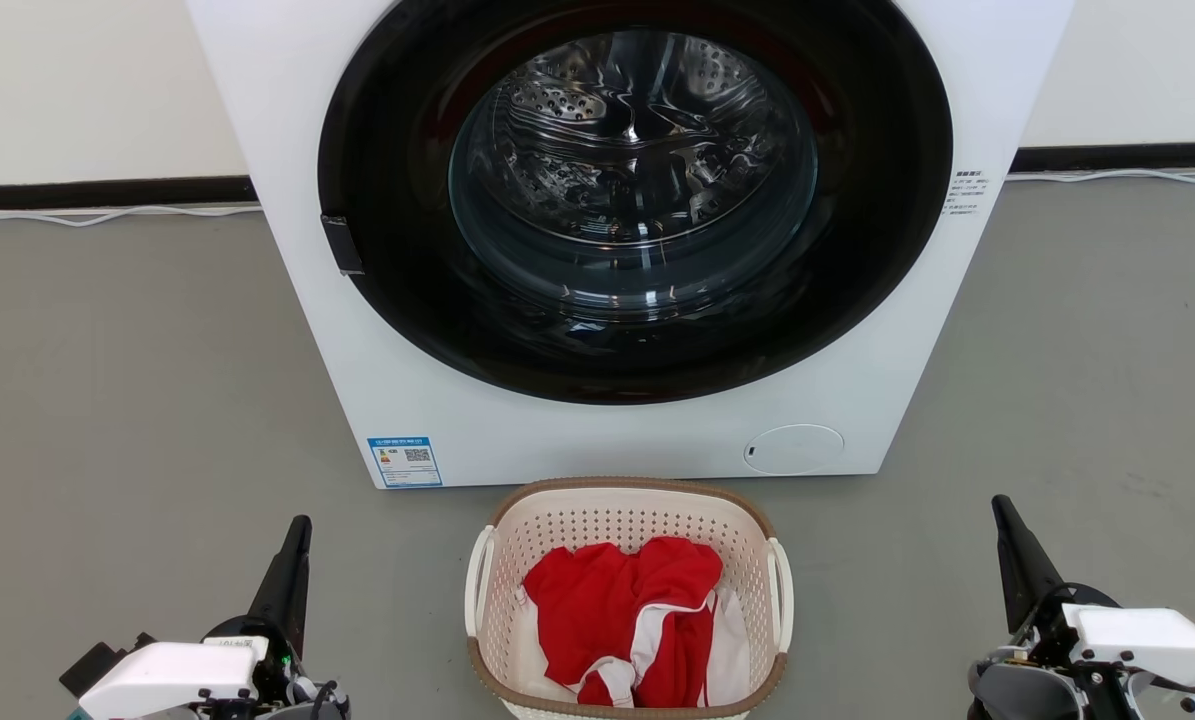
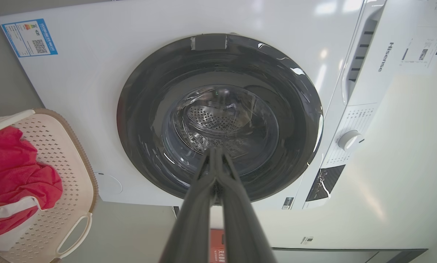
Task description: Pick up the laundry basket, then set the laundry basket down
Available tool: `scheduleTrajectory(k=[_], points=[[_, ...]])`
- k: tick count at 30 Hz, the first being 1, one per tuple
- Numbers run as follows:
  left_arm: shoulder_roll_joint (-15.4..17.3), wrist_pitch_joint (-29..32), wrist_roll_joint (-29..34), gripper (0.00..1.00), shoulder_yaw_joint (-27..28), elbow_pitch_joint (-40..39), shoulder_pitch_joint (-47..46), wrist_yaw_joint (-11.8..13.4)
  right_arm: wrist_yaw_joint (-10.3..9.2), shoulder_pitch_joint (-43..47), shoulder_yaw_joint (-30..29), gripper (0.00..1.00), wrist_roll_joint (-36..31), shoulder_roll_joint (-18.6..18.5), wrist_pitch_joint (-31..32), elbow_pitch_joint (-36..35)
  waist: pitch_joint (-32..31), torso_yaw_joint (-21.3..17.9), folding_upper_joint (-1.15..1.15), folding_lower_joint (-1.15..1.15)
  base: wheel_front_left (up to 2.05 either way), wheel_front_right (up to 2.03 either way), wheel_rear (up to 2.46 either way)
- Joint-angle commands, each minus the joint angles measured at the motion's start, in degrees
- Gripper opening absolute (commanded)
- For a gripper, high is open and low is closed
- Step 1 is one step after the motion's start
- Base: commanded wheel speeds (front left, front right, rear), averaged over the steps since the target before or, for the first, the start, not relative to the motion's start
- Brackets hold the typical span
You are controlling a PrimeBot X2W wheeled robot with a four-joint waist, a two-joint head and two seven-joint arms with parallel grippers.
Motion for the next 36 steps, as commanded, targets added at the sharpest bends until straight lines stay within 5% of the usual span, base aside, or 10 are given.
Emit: scheduleTrajectory(k=[1, 36], points=[[0.6, 0.4, -0.2, 0.00, 1.8, -1.7, -3.2, -0.8, 0.42, -2.6, 1.0, 0.00, 0.4, -0.5, 0.4, -1.8, 0.0, 0.0, 0.00, 0.00, 0.00, 0.00, 0.00], [0.6, 0.4, -0.3, 0.00, 1.8, -1.7, -3.2, -0.8, 0.42, -2.6, 1.1, 0.00, 0.4, -0.5, 0.4, -1.8, 0.0, 0.0, 0.00, 0.00, 0.00, 0.00, 0.00]])
